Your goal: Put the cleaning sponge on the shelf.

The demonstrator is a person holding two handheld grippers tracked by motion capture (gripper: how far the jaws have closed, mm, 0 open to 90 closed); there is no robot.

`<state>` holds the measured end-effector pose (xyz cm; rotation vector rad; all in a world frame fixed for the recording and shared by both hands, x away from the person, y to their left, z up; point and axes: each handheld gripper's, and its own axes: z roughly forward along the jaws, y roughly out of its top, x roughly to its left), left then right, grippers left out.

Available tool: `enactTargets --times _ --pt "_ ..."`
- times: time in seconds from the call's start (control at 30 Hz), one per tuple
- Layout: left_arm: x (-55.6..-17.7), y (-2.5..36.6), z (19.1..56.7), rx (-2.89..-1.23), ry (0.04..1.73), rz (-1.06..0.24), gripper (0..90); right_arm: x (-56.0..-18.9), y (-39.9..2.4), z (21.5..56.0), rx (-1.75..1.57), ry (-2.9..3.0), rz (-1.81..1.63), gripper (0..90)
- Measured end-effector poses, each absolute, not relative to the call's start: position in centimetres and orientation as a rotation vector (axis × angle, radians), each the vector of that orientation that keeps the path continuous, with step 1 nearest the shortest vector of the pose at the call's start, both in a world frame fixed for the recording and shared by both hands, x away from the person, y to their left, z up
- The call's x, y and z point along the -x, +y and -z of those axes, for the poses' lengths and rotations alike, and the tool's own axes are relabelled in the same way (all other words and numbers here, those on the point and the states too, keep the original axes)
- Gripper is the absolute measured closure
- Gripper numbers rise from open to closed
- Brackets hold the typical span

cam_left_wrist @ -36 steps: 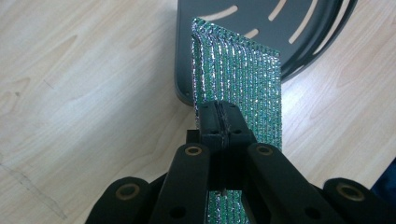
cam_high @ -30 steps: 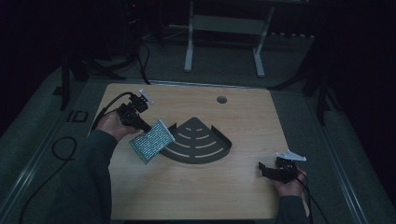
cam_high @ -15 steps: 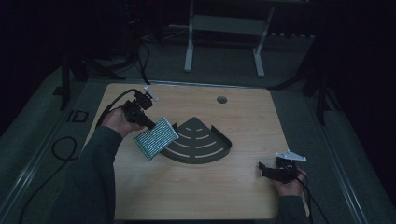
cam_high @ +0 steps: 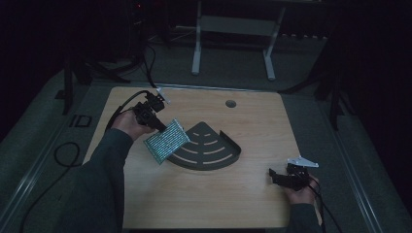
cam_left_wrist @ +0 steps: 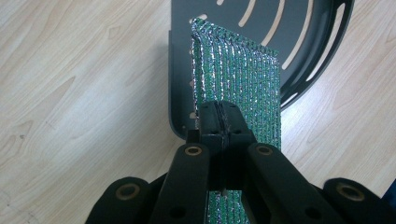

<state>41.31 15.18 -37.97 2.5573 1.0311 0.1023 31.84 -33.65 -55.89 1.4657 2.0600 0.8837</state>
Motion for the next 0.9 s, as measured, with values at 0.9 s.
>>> enactTargets --times 0.9 --pt "-43.2 13.4 39.3 -2.566 1.05 -0.162 90.0 -31.9 -33.6 55.9 -1.464 2.061 -0.886 15.5"
